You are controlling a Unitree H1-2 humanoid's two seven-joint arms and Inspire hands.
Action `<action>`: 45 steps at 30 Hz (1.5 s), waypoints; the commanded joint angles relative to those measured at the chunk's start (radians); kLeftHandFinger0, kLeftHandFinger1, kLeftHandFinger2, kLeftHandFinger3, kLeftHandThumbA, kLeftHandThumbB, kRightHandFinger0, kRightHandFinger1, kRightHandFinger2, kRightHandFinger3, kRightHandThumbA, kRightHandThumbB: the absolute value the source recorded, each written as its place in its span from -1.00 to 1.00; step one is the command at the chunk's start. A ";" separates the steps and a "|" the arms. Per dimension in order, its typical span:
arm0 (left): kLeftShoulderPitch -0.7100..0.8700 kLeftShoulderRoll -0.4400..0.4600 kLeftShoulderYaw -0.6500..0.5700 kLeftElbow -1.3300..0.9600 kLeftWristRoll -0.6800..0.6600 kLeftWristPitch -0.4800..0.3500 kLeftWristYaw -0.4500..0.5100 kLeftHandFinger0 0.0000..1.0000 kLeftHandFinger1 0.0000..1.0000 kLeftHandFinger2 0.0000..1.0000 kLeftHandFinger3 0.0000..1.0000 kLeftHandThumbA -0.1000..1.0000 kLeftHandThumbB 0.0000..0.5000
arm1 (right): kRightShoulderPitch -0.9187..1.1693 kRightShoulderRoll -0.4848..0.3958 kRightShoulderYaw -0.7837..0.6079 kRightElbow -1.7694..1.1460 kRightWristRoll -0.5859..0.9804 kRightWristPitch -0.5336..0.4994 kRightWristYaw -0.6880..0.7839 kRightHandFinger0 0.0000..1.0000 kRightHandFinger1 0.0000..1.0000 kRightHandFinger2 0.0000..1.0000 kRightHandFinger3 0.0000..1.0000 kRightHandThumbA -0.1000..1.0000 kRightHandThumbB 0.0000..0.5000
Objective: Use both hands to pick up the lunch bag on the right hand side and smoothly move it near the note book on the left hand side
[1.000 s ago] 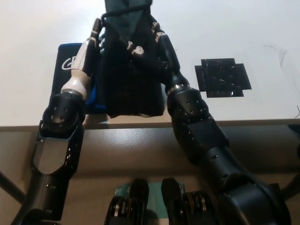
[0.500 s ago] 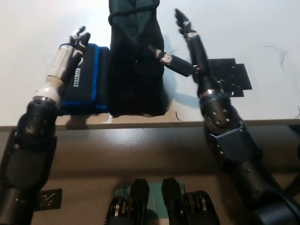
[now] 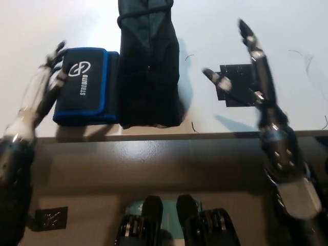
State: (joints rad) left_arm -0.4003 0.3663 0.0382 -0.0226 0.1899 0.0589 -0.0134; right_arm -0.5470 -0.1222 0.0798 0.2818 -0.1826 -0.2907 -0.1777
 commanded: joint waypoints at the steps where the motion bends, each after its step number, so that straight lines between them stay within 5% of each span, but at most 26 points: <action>1: 0.166 0.034 0.121 -0.206 -0.122 -0.176 0.015 1.00 1.00 1.00 1.00 1.00 0.31 | 0.126 -0.073 -0.062 -0.212 0.013 0.014 0.031 1.00 1.00 1.00 1.00 1.00 0.43; 6: 0.293 0.015 0.166 -0.194 -0.116 -0.285 0.036 1.00 1.00 1.00 1.00 1.00 0.13 | 0.225 -0.068 -0.098 -0.197 0.046 -0.088 -0.006 1.00 1.00 1.00 1.00 1.00 0.26; 9: 0.361 -0.006 0.188 -0.160 -0.127 -0.336 0.049 1.00 1.00 1.00 1.00 1.00 0.24 | 0.266 -0.065 -0.102 -0.164 0.061 -0.145 -0.003 1.00 1.00 1.00 1.00 1.00 0.12; 17: 0.447 -0.031 0.188 -0.036 -0.171 -0.466 0.018 1.00 1.00 1.00 1.00 1.00 0.11 | 0.381 -0.039 -0.076 -0.138 0.115 -0.143 0.044 1.00 1.00 1.00 1.00 1.00 0.04; 19: 0.460 -0.030 0.178 -0.005 -0.160 -0.494 0.014 1.00 1.00 1.00 1.00 1.00 0.09 | 0.412 -0.034 -0.065 -0.125 0.117 -0.160 0.050 1.00 1.00 1.00 1.00 1.00 -0.14; 25: 0.506 -0.043 0.164 0.076 -0.160 -0.527 0.008 1.00 1.00 1.00 1.00 1.00 0.02 | 0.476 -0.031 -0.067 -0.126 0.150 -0.179 0.058 1.00 1.00 1.00 1.00 1.00 -0.17; 27: 0.519 -0.044 0.160 0.088 -0.172 -0.529 -0.001 1.00 1.00 1.00 1.00 1.00 -0.15 | 0.484 -0.039 -0.069 -0.127 0.162 -0.179 0.070 1.00 1.00 1.00 1.00 1.00 -0.18; 34: 0.536 -0.057 0.157 0.140 -0.201 -0.529 -0.009 1.00 1.00 1.00 1.00 1.00 -0.11 | 0.504 -0.042 -0.062 -0.119 0.195 -0.179 0.113 1.00 1.00 1.00 1.00 1.00 -0.19; 45: 0.566 -0.050 0.160 0.155 -0.195 -0.529 -0.016 1.00 1.00 1.00 1.00 1.00 -0.32 | 0.565 -0.033 -0.056 -0.167 0.225 -0.179 0.162 1.00 1.00 1.00 1.00 1.00 -0.34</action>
State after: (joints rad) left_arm 0.1600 0.3057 0.1854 0.1363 0.0185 -0.4065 -0.0266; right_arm 0.0227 -0.1536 0.0315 0.1508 -0.0208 -0.3930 -0.0661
